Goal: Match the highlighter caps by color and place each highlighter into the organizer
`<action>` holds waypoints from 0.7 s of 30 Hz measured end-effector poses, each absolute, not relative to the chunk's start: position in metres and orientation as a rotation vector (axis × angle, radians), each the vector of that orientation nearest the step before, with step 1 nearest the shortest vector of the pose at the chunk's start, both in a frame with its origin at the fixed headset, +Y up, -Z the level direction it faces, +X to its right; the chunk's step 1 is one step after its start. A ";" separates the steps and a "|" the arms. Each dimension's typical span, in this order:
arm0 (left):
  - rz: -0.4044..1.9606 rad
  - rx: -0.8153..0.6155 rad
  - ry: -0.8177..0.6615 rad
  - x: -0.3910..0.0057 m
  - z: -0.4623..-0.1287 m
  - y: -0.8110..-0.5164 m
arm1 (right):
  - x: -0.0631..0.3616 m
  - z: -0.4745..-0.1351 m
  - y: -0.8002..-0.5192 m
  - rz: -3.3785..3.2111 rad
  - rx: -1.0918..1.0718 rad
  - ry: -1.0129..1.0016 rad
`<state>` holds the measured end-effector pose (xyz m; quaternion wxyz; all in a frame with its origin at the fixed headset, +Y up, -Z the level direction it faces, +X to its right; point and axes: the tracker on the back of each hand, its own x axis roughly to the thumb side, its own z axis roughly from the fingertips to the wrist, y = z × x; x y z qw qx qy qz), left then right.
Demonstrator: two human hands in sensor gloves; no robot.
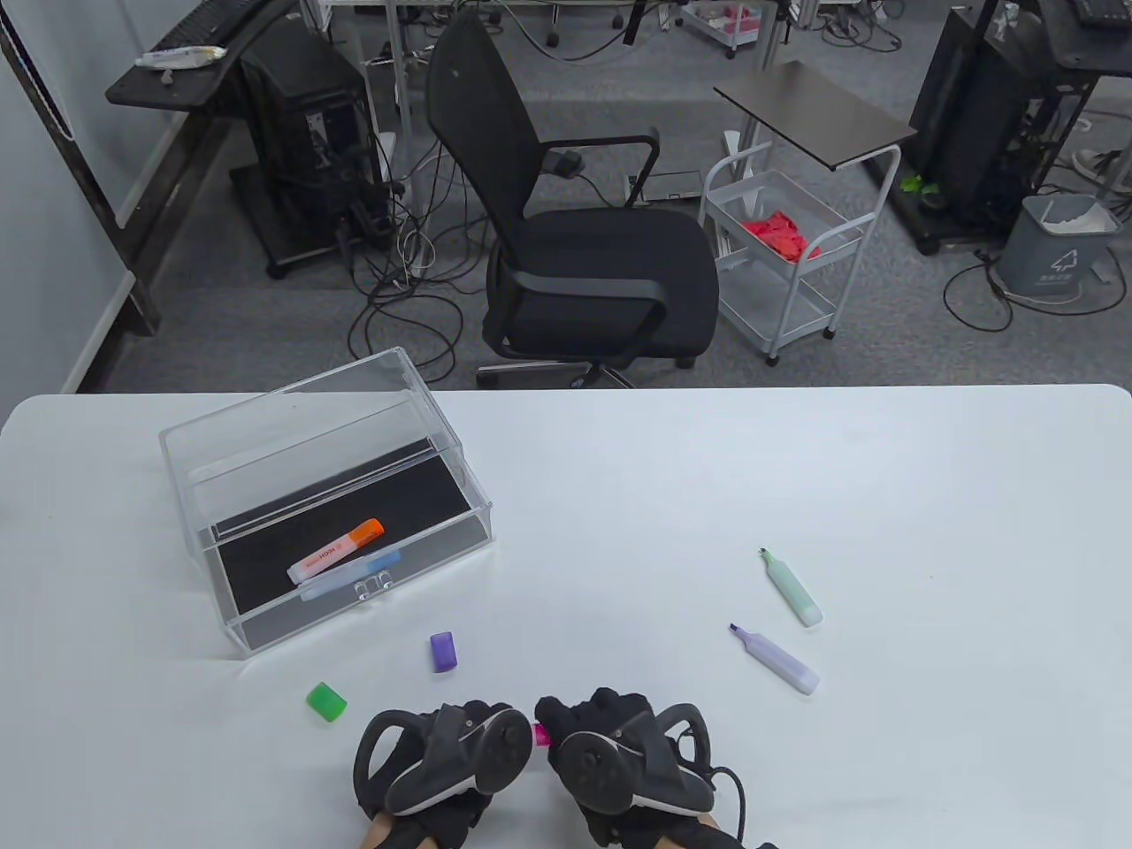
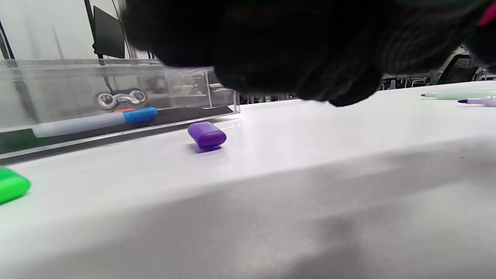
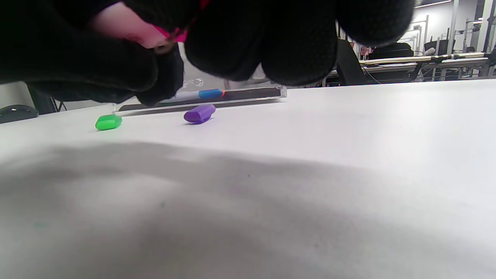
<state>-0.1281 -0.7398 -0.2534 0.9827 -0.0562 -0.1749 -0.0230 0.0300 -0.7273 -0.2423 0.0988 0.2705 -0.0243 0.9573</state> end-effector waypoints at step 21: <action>0.001 -0.125 -0.173 -0.162 -0.269 -0.743 | 0.065 -0.257 -0.736 2.802 0.480 0.067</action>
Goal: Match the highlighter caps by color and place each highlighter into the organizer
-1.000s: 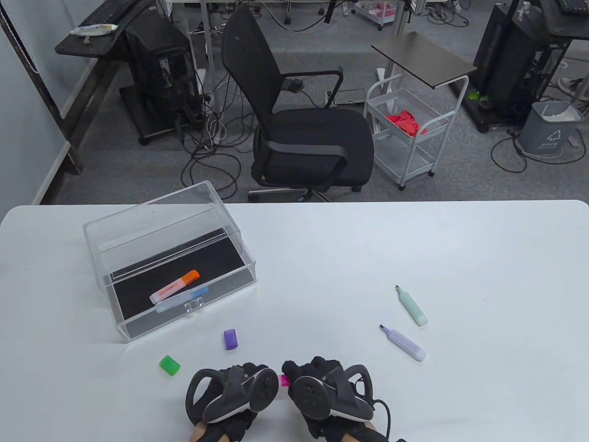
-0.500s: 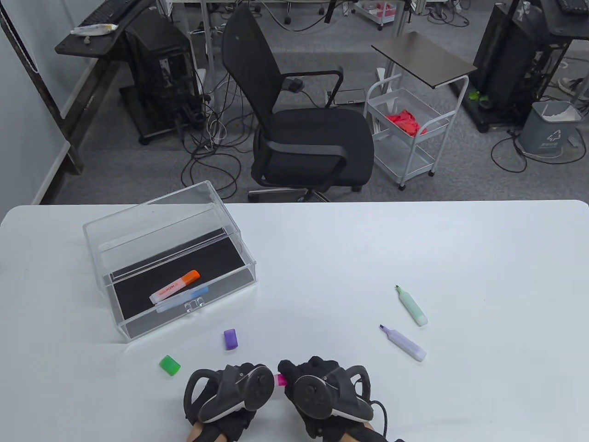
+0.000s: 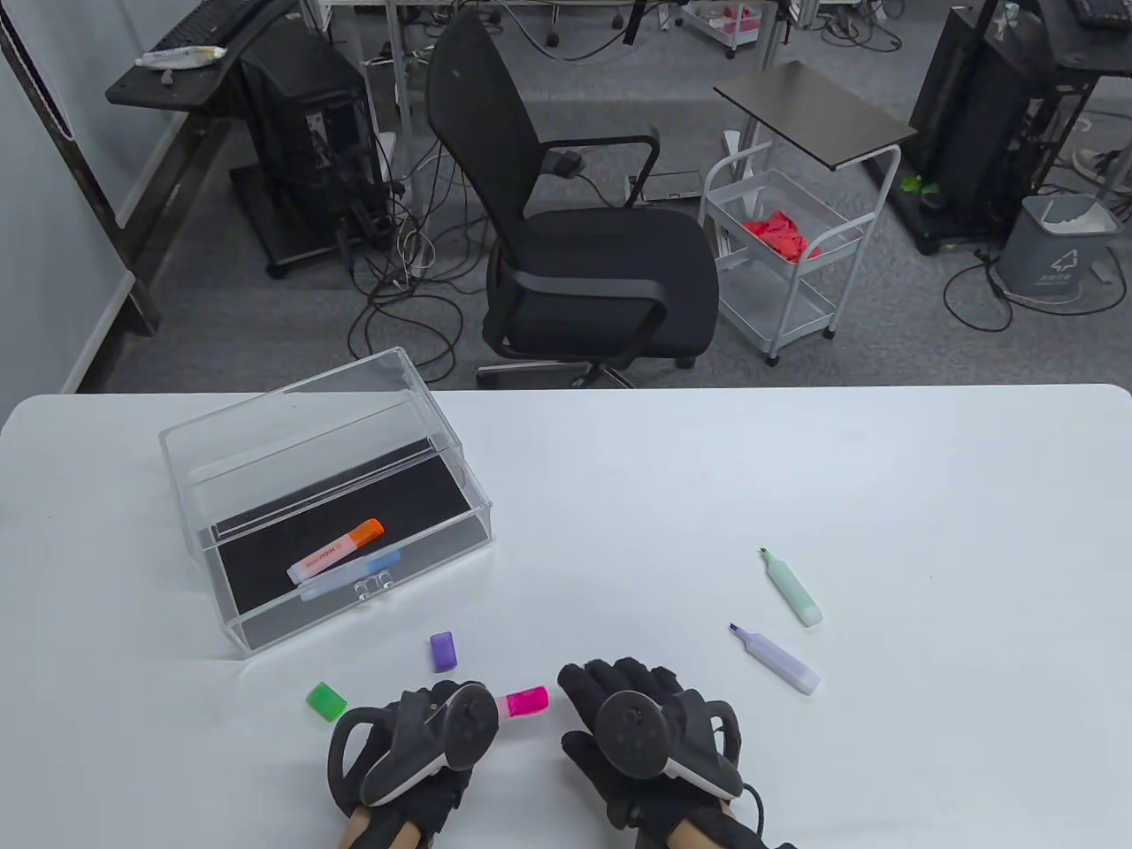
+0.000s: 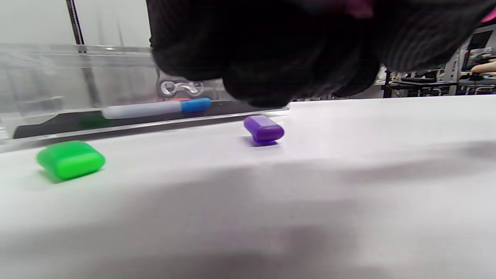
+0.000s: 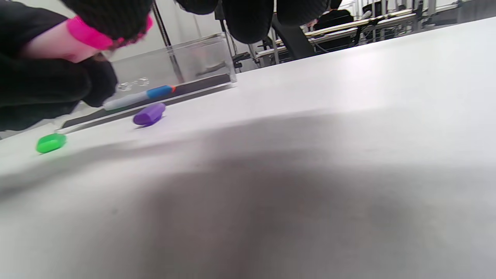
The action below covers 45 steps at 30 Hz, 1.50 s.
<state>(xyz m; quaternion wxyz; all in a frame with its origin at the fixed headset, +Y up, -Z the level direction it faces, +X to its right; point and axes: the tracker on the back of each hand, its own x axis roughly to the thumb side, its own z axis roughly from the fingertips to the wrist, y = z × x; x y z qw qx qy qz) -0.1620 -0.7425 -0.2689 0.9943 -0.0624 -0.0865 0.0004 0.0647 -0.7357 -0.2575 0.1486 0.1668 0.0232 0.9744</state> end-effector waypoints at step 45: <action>0.057 -0.126 0.206 -0.281 -0.370 -0.681 | 0.060 -0.258 -0.738 2.857 0.409 0.209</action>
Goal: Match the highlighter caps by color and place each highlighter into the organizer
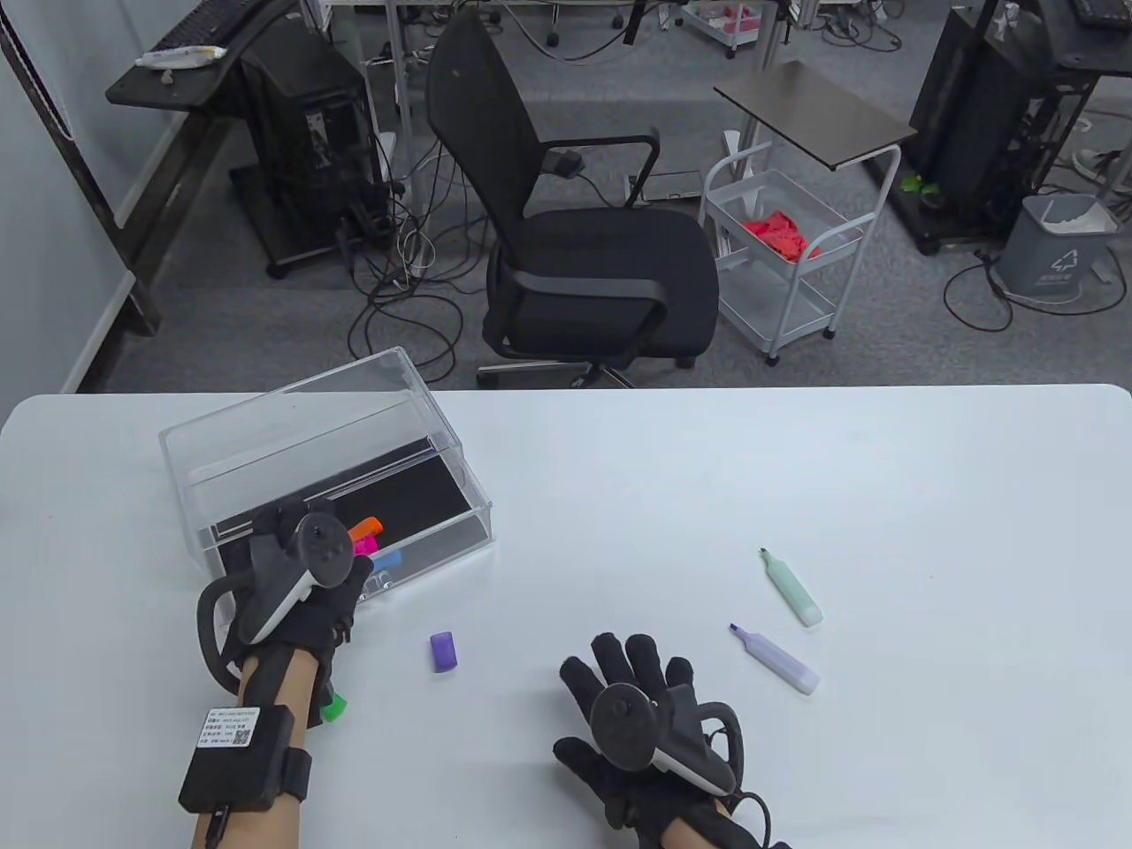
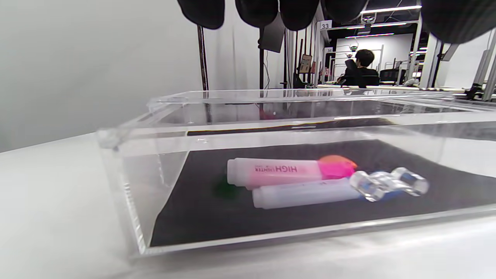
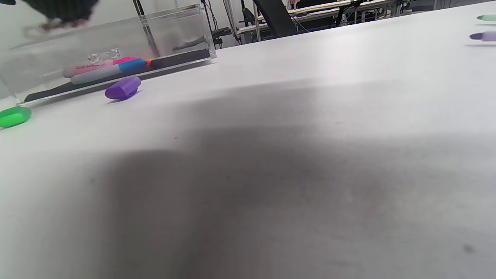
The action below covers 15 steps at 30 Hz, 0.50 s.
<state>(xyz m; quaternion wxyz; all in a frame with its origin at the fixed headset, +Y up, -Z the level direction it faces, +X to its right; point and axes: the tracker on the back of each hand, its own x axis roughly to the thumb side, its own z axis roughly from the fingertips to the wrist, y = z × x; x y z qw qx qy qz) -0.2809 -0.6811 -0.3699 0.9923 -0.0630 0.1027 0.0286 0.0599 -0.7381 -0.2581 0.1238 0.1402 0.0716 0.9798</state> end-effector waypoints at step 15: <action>0.061 -0.064 0.041 -0.248 -0.286 -0.676 | 0.064 -0.259 -0.738 2.843 0.386 0.203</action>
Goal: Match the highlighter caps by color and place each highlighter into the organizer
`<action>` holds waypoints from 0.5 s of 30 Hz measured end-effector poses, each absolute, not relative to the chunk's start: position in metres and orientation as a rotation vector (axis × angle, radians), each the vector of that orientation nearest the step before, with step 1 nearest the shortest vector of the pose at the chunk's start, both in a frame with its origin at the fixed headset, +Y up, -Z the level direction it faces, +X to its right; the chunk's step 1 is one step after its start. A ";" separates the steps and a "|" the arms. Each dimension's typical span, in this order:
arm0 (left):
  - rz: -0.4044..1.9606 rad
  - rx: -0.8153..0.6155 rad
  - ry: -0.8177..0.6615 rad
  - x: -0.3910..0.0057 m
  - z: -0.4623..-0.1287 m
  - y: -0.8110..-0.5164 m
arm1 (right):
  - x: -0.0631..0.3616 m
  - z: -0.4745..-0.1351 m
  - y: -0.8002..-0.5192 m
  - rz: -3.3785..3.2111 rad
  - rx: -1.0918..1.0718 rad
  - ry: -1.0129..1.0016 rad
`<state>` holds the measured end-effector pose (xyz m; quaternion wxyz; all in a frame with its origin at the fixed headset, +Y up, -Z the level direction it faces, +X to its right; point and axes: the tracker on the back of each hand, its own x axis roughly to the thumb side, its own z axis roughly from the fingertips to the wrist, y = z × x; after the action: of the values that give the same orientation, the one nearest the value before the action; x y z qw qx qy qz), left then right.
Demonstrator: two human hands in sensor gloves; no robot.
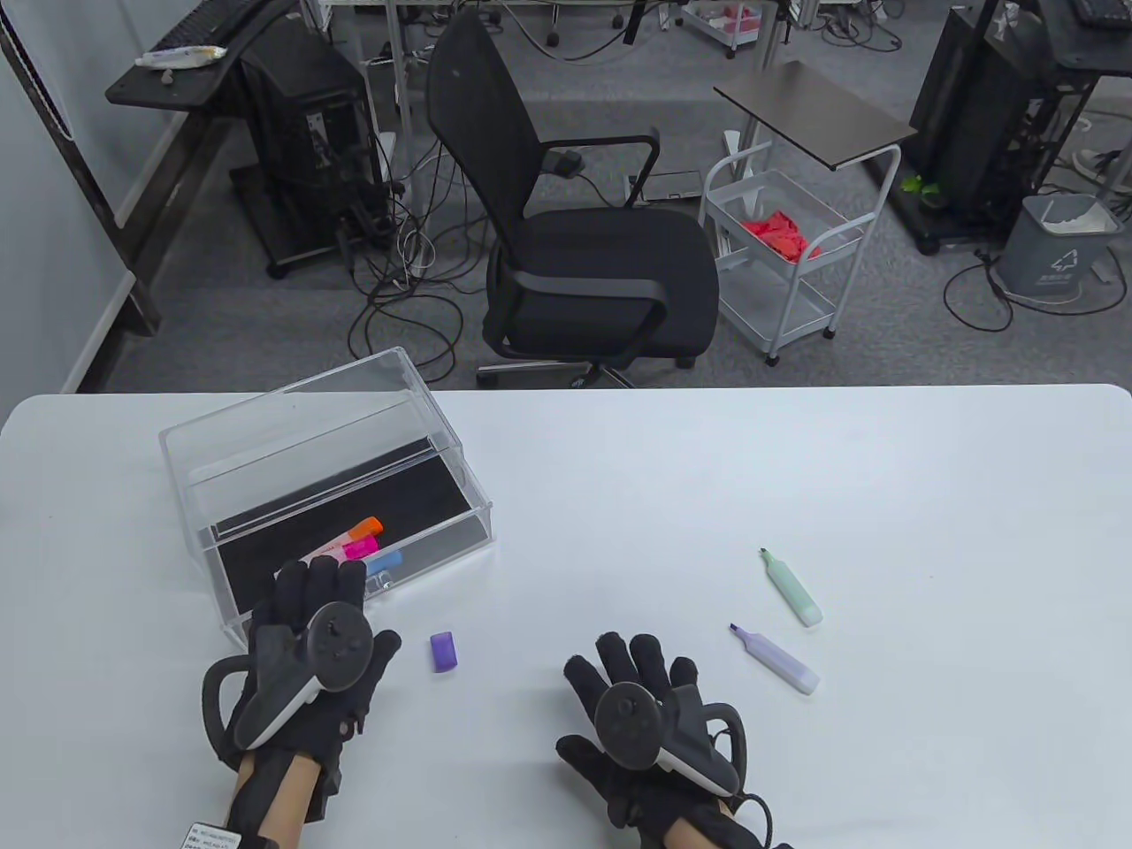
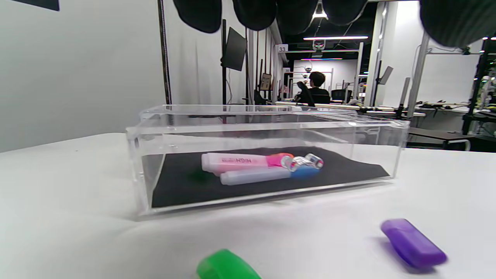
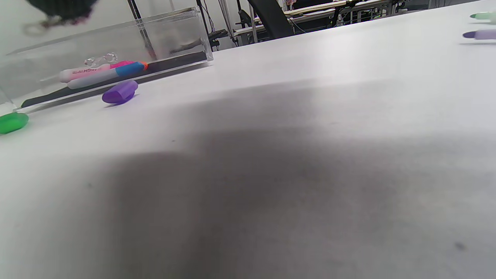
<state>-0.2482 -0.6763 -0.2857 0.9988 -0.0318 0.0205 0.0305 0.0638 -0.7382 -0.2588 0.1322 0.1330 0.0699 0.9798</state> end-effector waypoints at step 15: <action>0.160 -0.067 0.030 -0.239 -0.263 -0.711 | 0.067 -0.260 -0.739 2.843 0.354 0.223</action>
<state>-0.2392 -0.7114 -0.2625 0.9961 -0.0333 0.0149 0.0801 0.0671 -0.7392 -0.2602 0.1338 0.1220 0.0771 0.9804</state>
